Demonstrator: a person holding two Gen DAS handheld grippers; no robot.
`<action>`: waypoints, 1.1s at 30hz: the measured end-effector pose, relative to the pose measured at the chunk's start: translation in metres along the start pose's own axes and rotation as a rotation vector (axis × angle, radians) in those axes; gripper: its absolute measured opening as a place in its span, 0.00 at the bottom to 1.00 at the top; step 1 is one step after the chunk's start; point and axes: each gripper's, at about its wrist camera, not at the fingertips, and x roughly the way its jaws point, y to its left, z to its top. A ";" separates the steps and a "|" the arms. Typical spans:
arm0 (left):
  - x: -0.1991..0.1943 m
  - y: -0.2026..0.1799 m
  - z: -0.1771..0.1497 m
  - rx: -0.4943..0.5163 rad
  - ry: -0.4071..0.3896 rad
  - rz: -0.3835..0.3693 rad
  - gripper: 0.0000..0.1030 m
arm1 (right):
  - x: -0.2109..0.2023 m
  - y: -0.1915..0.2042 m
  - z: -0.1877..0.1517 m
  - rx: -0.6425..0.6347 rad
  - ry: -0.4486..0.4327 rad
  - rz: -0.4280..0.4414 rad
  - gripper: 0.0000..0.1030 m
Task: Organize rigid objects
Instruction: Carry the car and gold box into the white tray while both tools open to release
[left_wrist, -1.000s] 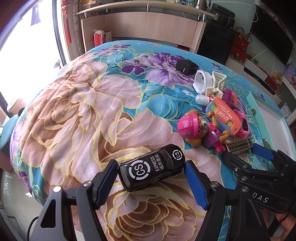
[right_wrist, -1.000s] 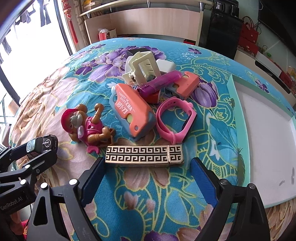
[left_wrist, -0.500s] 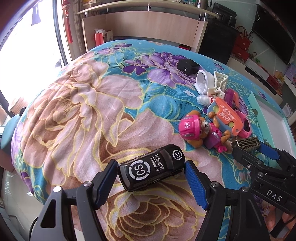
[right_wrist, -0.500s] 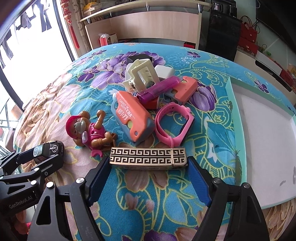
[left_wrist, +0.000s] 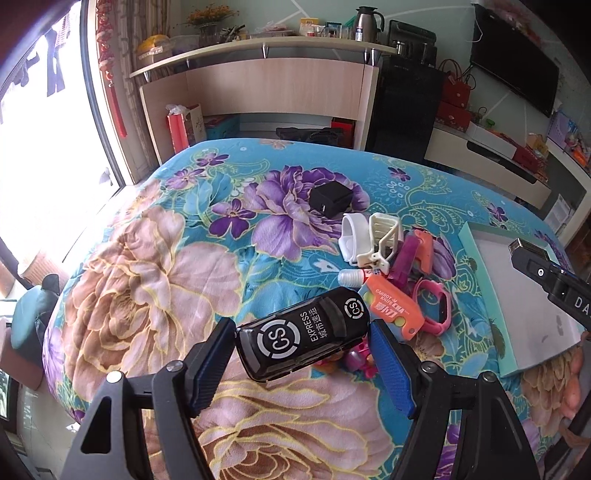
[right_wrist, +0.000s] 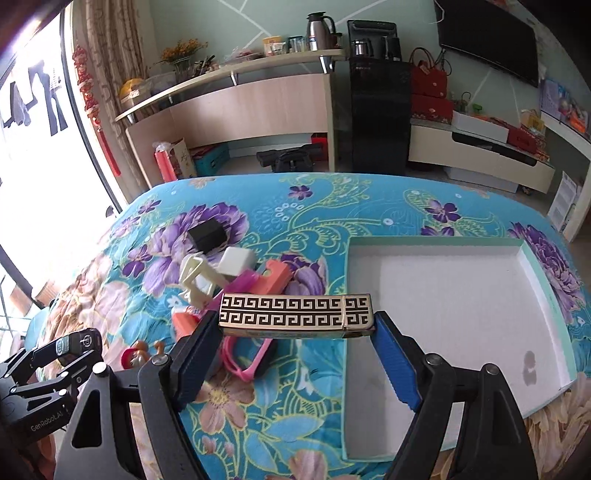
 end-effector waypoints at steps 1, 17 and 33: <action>0.002 -0.008 0.004 0.013 0.000 -0.012 0.74 | 0.001 -0.011 0.002 0.027 -0.007 -0.015 0.80; 0.044 -0.162 0.037 0.203 0.054 -0.158 0.74 | 0.010 -0.160 -0.021 0.289 -0.012 -0.335 0.80; 0.091 -0.271 0.040 0.295 0.128 -0.239 0.74 | 0.005 -0.201 -0.035 0.357 -0.001 -0.374 0.80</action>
